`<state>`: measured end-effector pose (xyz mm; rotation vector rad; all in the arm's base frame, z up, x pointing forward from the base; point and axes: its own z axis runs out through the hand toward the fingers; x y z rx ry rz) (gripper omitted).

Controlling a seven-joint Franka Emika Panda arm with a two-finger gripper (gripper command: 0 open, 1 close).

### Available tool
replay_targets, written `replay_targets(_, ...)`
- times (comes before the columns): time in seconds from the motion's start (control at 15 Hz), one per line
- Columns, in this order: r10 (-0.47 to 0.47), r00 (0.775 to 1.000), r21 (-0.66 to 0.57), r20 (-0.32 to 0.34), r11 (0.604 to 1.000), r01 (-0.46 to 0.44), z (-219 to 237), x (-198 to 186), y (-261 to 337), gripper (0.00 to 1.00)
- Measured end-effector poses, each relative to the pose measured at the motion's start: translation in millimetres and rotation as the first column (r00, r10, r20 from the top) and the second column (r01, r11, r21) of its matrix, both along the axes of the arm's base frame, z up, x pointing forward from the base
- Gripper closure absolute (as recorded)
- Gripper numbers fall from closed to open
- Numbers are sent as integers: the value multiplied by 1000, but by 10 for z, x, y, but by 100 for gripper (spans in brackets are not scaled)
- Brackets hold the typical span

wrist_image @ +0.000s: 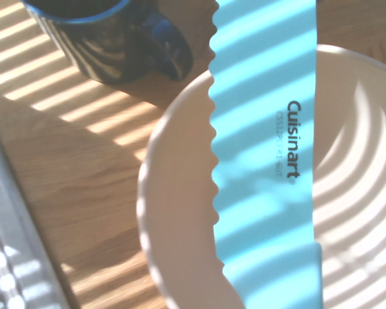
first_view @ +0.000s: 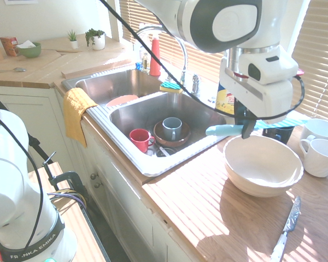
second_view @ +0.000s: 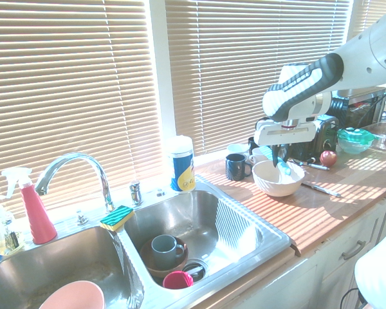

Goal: Put the knife into the sink

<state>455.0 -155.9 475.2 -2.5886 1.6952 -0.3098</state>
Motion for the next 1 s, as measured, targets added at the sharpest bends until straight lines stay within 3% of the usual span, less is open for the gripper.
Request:
replay_targets(0.27, 215, 976, -47, 19, 976, -214, 136, 60, 1137, 100)
replay_targets(0.53, 404, 915, -73, -13, 912, -404, -174, -55, 2150, 100)
replay_targets(0.67, 465, 885, -71, -31, 882, -466, -456, -109, 2379, 100)
replay_targets(1.0, 529, 842, -57, -106, 842, -536, -1401, -137, 2558, 100)
